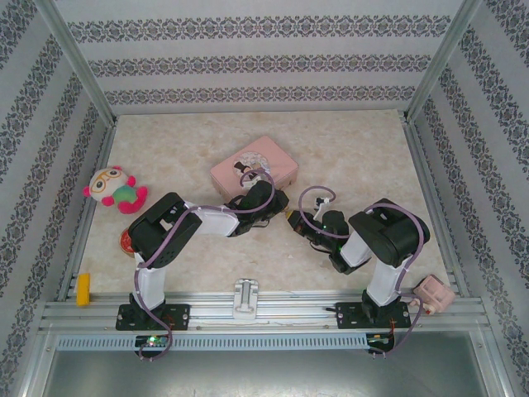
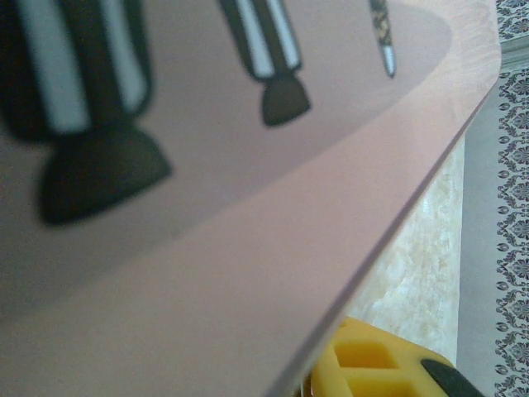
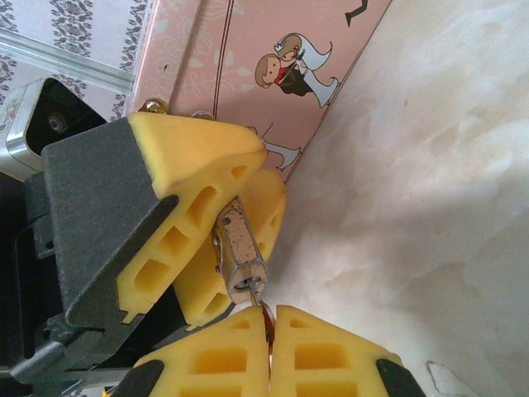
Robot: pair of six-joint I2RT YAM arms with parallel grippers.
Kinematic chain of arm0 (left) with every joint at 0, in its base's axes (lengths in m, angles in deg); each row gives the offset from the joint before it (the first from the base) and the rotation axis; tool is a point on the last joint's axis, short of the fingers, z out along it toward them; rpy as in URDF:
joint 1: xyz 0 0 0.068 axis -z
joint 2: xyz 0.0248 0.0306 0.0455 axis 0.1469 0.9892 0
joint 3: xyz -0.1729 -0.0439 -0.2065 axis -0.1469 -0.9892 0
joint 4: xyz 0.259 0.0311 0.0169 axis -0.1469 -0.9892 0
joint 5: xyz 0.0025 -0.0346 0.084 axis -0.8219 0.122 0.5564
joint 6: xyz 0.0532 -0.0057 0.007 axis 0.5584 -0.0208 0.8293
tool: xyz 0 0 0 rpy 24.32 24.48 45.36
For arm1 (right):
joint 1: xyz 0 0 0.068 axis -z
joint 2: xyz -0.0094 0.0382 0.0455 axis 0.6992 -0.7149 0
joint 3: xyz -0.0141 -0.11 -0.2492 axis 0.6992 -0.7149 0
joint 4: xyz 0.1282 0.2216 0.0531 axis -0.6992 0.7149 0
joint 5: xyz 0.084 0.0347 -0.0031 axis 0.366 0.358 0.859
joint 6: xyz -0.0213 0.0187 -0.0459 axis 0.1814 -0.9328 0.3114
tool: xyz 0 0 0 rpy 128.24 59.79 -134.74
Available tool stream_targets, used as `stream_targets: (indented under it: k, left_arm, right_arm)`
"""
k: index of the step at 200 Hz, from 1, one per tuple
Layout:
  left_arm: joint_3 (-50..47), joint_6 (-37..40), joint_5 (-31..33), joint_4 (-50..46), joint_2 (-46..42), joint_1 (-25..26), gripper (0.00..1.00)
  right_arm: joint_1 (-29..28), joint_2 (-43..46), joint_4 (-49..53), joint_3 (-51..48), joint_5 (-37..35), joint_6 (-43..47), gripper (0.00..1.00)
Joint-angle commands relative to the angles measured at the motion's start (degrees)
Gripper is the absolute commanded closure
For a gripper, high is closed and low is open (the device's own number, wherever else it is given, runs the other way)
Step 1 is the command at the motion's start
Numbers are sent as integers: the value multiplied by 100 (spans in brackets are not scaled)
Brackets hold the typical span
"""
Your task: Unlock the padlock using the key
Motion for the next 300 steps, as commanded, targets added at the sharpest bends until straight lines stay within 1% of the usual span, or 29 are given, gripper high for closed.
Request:
stream_targets:
  k: [1,179,300]
  left_arm:
    - [-19,-419,-654,512,80,117,80]
    - [-126,-434,-606,616,45,117,80]
    - [-155,-419,-677,649,45,117,81]
  right_arm:
    - [30,-94,-189,167,256,22,100]
    - [12,-162,-189,182,256,14,100]
    - [99,-131,-189,433,308,3,100]
